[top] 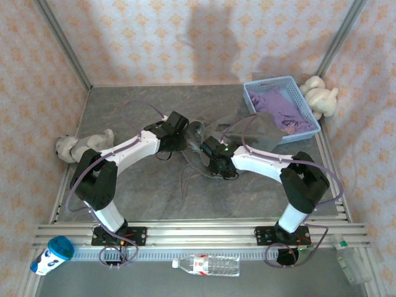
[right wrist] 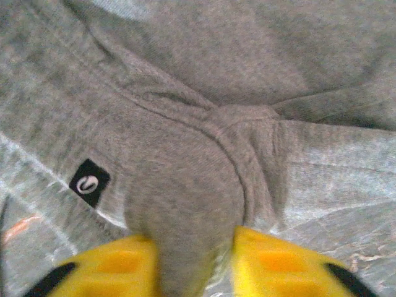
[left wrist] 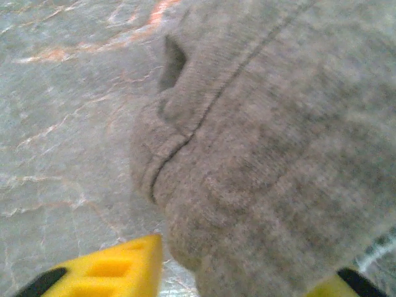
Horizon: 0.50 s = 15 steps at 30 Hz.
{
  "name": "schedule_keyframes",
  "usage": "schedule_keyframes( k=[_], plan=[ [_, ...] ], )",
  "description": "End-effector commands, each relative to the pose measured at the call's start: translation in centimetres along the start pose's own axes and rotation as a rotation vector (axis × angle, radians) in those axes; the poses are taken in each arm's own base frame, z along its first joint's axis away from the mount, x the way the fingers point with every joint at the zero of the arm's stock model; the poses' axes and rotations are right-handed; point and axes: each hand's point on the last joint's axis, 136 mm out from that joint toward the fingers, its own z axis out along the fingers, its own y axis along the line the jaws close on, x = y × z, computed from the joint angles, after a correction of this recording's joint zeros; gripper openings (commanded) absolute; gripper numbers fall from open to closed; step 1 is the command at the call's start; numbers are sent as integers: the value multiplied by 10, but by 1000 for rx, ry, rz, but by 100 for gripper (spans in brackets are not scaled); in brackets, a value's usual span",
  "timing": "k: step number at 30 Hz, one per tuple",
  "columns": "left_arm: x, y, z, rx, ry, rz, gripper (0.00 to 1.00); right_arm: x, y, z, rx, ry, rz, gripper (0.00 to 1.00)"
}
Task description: Fold and stack the mixed laundry pile
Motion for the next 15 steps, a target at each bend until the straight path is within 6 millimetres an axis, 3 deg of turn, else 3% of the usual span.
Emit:
schedule_keyframes(
  k=[1,2,5,7,12,15],
  plan=[
    [3,19,1,-109,12,51,10,-9,-19,-13,81,-63,-15,11],
    [2,22,0,-123,9,49,0,-11,-21,-16,89,-71,-21,2],
    [-6,29,-13,-156,-23,54,0,-23,-29,-38,115,-121,-39,0],
    [-22,33,-32,-166,-71,49,0,-39,-34,-60,103,-169,-35,0],
    [-86,39,-93,-99,-192,-13,0,-105,-45,-137,-53,-325,81,0],
    [-126,39,-142,-60,-271,-26,0,-149,-44,-196,-183,-432,132,0]
  ],
)
